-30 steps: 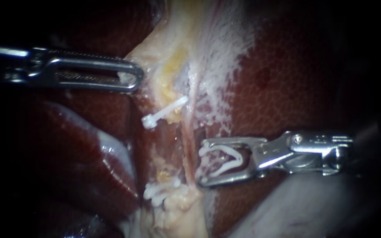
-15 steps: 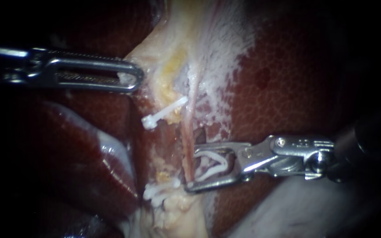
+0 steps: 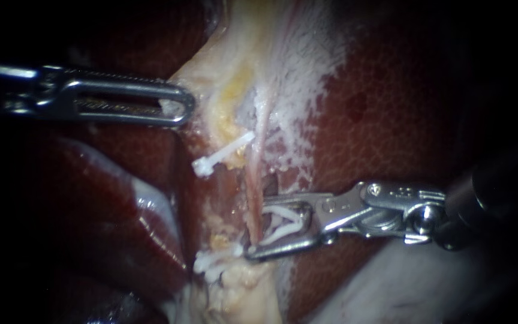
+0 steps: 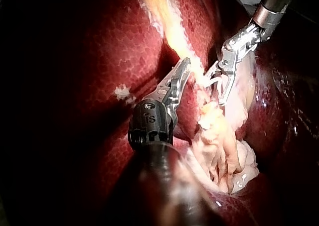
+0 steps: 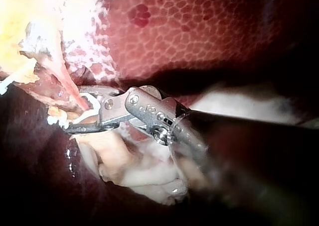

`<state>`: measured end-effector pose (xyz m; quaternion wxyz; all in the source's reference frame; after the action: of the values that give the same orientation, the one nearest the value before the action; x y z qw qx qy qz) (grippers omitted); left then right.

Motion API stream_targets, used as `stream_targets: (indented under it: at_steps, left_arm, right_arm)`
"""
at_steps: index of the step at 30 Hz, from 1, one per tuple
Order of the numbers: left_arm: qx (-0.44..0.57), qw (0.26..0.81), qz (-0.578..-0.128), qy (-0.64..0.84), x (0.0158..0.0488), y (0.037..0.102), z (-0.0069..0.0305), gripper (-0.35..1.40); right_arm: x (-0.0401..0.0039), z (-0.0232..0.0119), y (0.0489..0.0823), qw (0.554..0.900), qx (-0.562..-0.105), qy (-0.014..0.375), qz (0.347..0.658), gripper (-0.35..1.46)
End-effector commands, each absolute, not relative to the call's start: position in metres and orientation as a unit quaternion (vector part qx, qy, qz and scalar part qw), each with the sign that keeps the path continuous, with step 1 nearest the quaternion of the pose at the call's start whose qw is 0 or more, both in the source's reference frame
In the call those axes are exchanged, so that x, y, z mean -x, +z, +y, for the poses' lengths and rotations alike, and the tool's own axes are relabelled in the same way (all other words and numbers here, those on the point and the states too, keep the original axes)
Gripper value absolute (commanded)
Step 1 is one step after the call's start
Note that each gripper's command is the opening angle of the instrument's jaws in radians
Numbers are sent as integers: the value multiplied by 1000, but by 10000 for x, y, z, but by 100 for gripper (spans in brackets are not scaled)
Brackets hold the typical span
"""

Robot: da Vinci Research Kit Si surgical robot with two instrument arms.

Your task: Clipping first clip right tube

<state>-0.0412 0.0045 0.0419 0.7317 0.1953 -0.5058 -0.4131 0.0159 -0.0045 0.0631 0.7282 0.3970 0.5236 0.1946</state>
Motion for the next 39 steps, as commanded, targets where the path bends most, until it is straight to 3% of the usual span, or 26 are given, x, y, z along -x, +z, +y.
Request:
stream_targets:
  at_steps: [1,11,24,27,36,39]
  left_arm:
    - [-196,732,-506,-413,412,419,45,-35]
    - [-196,732,-506,-413,411,419,45,-35]
    - [-196,732,-506,-413,412,419,45,-35]
    - [-196,732,-506,-413,412,419,45,-35]
    - [-196,732,-506,-413,412,419,45,-35]
    - [-196,732,-506,-413,412,419,45,-35]
  right_arm:
    - [-159,-47,629,725,-405,195,523,49]
    - [-160,-51,623,695,-464,204,510,44]
    - [-168,-47,628,691,-465,217,509,31]
    - [-171,-44,631,691,-465,217,509,22]
    - [-159,-30,642,692,-460,223,511,-35]
    - [-155,-24,645,691,-461,223,510,-35]
